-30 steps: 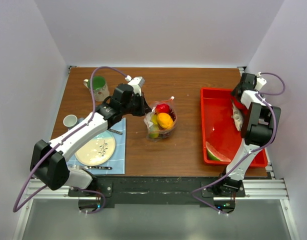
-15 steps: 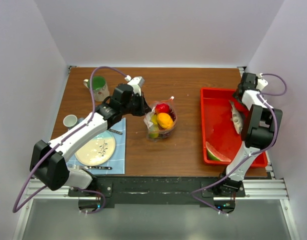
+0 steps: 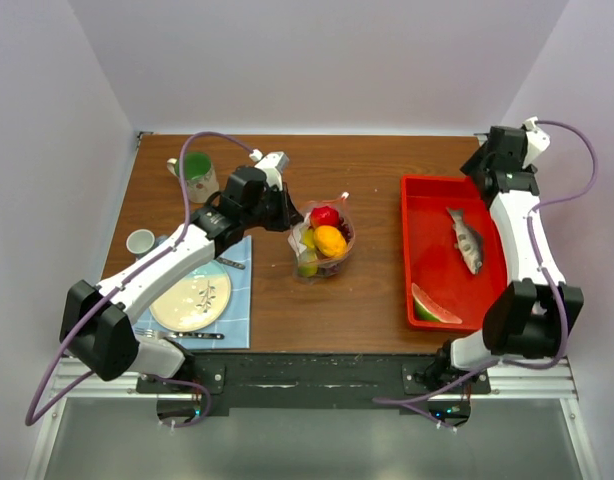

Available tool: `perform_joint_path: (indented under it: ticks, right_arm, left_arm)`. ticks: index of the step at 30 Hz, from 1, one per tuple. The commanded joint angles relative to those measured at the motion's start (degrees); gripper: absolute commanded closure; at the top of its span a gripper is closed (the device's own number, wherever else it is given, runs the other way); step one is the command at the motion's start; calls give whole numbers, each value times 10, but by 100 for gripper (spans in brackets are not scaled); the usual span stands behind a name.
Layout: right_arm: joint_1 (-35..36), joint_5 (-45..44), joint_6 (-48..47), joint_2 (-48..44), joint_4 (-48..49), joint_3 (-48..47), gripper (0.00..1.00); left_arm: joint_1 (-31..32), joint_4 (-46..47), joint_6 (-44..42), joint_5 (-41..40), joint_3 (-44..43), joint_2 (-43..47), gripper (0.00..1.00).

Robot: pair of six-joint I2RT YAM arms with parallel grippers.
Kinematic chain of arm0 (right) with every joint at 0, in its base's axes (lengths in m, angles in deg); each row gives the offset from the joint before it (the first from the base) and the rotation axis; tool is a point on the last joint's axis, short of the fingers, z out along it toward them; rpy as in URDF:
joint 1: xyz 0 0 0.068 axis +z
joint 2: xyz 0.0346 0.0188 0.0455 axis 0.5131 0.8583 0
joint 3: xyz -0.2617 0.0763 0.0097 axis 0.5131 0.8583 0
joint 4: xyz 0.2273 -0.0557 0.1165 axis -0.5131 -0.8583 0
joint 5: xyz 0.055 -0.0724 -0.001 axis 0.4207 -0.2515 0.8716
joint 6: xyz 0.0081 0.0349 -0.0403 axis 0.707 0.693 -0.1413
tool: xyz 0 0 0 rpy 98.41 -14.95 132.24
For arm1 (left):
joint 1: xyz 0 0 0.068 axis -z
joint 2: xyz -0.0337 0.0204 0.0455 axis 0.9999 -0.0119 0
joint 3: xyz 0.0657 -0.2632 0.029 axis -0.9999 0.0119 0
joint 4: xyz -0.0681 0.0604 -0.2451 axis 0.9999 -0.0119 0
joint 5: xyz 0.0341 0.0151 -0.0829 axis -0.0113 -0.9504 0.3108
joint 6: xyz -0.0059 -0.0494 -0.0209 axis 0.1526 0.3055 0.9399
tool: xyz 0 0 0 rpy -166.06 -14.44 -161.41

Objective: Place the food in the zip-top bag and seal the zipper
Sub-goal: Pick up the fake fruit from the bin, then place the fake fruit in the zipper food storage bag.

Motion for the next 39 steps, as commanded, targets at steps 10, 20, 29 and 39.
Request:
perform_joint_path:
  ticks: [10, 20, 29, 39]
  right_arm:
    - [335, 58, 92, -193, -68, 30, 71]
    - [618, -112, 131, -95, -114, -42, 69]
    - [614, -162, 104, -6, -113, -77, 25]
    - [607, -156, 70, 27, -165, -156, 1]
  left_arm:
    - [-4, -1, 11, -17, -58, -29, 100]
    - [-5, -8, 22, -37, -66, -32, 100]
    - [-5, -28, 26, -60, -65, -12, 100]
    - [-5, -39, 34, -71, -74, -6, 100]
